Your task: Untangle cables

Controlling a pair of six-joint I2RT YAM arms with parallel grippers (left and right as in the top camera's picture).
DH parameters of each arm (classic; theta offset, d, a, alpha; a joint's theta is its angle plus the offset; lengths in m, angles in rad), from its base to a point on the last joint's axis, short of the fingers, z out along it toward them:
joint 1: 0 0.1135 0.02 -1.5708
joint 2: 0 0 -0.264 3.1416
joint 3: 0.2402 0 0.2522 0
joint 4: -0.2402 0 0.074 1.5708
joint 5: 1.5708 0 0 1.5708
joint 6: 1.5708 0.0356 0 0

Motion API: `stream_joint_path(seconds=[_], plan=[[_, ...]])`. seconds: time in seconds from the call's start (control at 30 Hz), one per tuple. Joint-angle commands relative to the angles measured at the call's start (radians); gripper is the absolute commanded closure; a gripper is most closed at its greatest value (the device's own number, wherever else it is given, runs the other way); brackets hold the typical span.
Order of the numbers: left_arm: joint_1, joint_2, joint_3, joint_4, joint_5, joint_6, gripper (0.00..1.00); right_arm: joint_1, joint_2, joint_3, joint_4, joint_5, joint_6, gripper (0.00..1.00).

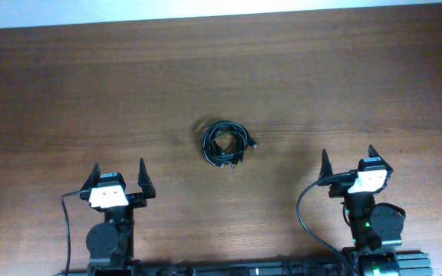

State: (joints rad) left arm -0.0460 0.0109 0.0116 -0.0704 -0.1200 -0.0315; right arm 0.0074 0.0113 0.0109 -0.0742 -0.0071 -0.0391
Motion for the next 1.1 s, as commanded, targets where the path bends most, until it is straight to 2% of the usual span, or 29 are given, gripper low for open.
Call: stream_joint_path(seconds=[0.0, 0.03, 0.07, 0.13, 0.17, 0.23, 0.3, 0.33, 0.37, 0.4, 0.43, 0.47, 0.53, 0.57, 0.6, 0.67, 0.7, 0.73, 0.8, 0.87, 0.9, 0.93, 0.97, 1.03, 1.07], plan=[[-0.004, -0.006, -0.003, -0.003, 0.0, -0.013, 0.01, 0.005, -0.007, -0.005, -0.006, 0.009, -0.006, 0.02], [-0.004, -0.006, -0.003, -0.003, 0.0, -0.013, 0.01, 0.005, -0.007, -0.005, 0.0, 0.078, -0.035, 0.01], [-0.004, -0.006, -0.003, -0.003, 0.0, -0.013, 0.01, 0.006, -0.007, -0.005, 0.019, 0.064, -0.031, 0.02], [-0.004, -0.006, -0.003, 0.005, -0.038, 0.005, 0.01, 0.006, -0.007, -0.005, 0.109, -0.241, -0.031, 0.02], [-0.003, -0.006, -0.003, 0.002, -0.039, 0.006, 0.01, 0.006, -0.007, -0.005, 0.159, -0.534, -0.032, 0.02], [-0.004, -0.006, -0.003, 0.048, -0.023, 0.001, 0.01, 0.006, -0.007, -0.005, 0.226, -0.718, -0.032, 0.02], [-0.004, -0.006, -0.003, 0.22, 0.023, 0.002, 0.01, 0.006, -0.007, 0.017, 0.345, -0.73, 0.082, 0.02], [-0.004, -0.006, -0.003, 0.396, 0.05, 0.009, 0.01, 0.005, -0.007, 0.063, 0.387, -0.72, 0.1, 0.02], [-0.004, -0.006, -0.002, 0.535, 0.119, 0.123, 0.01, 0.005, -0.003, 0.127, 0.38, -0.666, 0.089, 0.02], [-0.004, -0.006, 0.0, 0.623, 0.156, 0.184, 0.01, 0.005, 0.003, 0.188, 0.349, -0.632, 0.058, 0.02], [-0.004, -0.005, 0.05, 0.648, 0.181, 0.19, 0.01, 0.005, 0.024, 0.303, 0.236, -0.558, 0.039, 0.02], [-0.004, -0.004, 0.109, 0.573, 0.215, 0.19, 0.02, 0.005, 0.059, 0.41, 0.091, -0.526, -0.024, 0.02], [-0.004, 0.035, 0.294, 0.284, 0.218, 0.19, 0.01, 0.005, 0.188, 0.665, -0.292, -0.445, -0.153, 0.02], [-0.004, 0.131, 0.472, 0.082, 0.217, 0.191, 0.01, 0.006, 0.324, 0.853, -0.524, -0.375, -0.189, 0.02], [-0.004, 0.226, 0.592, -0.023, 0.218, 0.199, 0.01, 0.006, 0.443, 0.988, -0.663, -0.37, -0.196, 0.02], [-0.004, 0.517, 0.922, -0.321, 0.256, 0.206, 0.01, 0.006, 0.698, 1.223, -0.888, -0.435, -0.196, 0.02], [-0.004, 0.662, 1.073, -0.465, 0.341, 0.231, 0.01, 0.006, 0.822, 1.308, -0.966, -0.528, -0.195, 0.02], [-0.004, 0.769, 1.178, -0.563, 0.435, 0.258, 0.01, 0.006, 0.89, 1.336, -0.993, -0.617, -0.166, 0.02], [-0.004, 0.979, 1.307, -0.677, 0.666, 0.255, 0.01, 0.006, 1.051, 1.341, -1.038, -0.839, 0.01, 0.02], [-0.004, 1.123, 1.308, -0.706, 0.806, 0.246, 0.01, 0.018, 1.234, 1.341, -1.043, -0.938, 0.027, 0.14], [-0.005, 1.206, 1.308, -0.735, 0.805, 0.217, 0.01, 0.067, 1.355, 1.341, -1.078, -0.898, 0.034, 0.15], [-0.005, 1.279, 1.314, -0.766, 0.796, 0.142, 0.01, 0.121, 1.44, 1.341, -1.077, -0.836, 0.12, 0.15], [-0.006, 1.387, 1.363, -0.855, 0.789, 0.131, 0.01, 0.175, 1.516, 1.341, -1.064, -0.753, 0.219, 0.15], [-0.014, 1.555, 1.492, -1.025, 0.695, 0.137, 0.01, 0.261, 1.623, 1.341, -1.023, -0.677, 0.271, 0.15], [-0.031, 1.646, 1.553, -1.068, 0.661, 0.137, 0.01, 0.309, 1.68, 1.341, -0.967, -0.646, 0.356, 0.15]])
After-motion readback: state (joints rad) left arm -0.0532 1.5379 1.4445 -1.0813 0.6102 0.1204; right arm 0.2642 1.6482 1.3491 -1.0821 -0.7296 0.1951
